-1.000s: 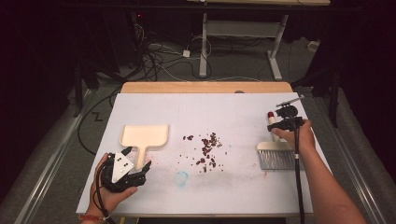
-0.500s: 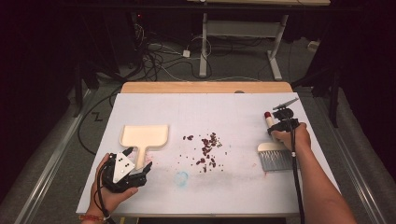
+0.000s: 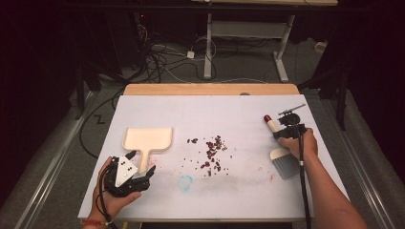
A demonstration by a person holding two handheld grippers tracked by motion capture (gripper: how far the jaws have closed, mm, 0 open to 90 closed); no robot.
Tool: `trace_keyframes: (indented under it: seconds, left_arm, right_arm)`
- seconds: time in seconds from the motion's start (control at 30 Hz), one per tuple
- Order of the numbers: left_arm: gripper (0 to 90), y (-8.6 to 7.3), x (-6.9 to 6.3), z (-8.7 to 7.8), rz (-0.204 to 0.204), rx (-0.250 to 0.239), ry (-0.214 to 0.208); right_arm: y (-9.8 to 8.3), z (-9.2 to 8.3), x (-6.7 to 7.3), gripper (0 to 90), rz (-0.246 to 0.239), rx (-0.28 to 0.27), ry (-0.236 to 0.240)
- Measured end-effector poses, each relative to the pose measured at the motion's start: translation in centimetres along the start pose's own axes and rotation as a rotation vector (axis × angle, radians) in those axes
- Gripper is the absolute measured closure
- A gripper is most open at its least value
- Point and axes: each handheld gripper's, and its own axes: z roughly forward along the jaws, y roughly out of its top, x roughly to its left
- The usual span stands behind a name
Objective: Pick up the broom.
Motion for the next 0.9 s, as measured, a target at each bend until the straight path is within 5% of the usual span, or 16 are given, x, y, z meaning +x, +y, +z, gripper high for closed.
trace_keyframes:
  seconds: [0.2,0.6,0.77,0.9]
  left_arm:
    - [21.3,0.0,0.0,0.0,-0.009,0.001,0.001]
    - [21.4,0.5,-0.3,-0.3,-0.027,-0.021,-0.004]
    - [21.4,1.1,-0.4,-0.5,-0.067,-0.051,-0.039]
    - [21.5,2.6,-1.4,-0.4,-0.107,-0.084,-0.110]
  right_arm:
    - [-0.5,-1.5,0.3,70.2,-0.007,-0.095,0.026]
    - [-2.7,-7.1,0.9,70.2,0.023,-0.437,0.097]
    - [-3.2,-8.9,1.8,70.2,0.024,-0.534,0.145]
    - [-3.1,-10.6,3.0,70.2,0.012,-0.605,0.180]
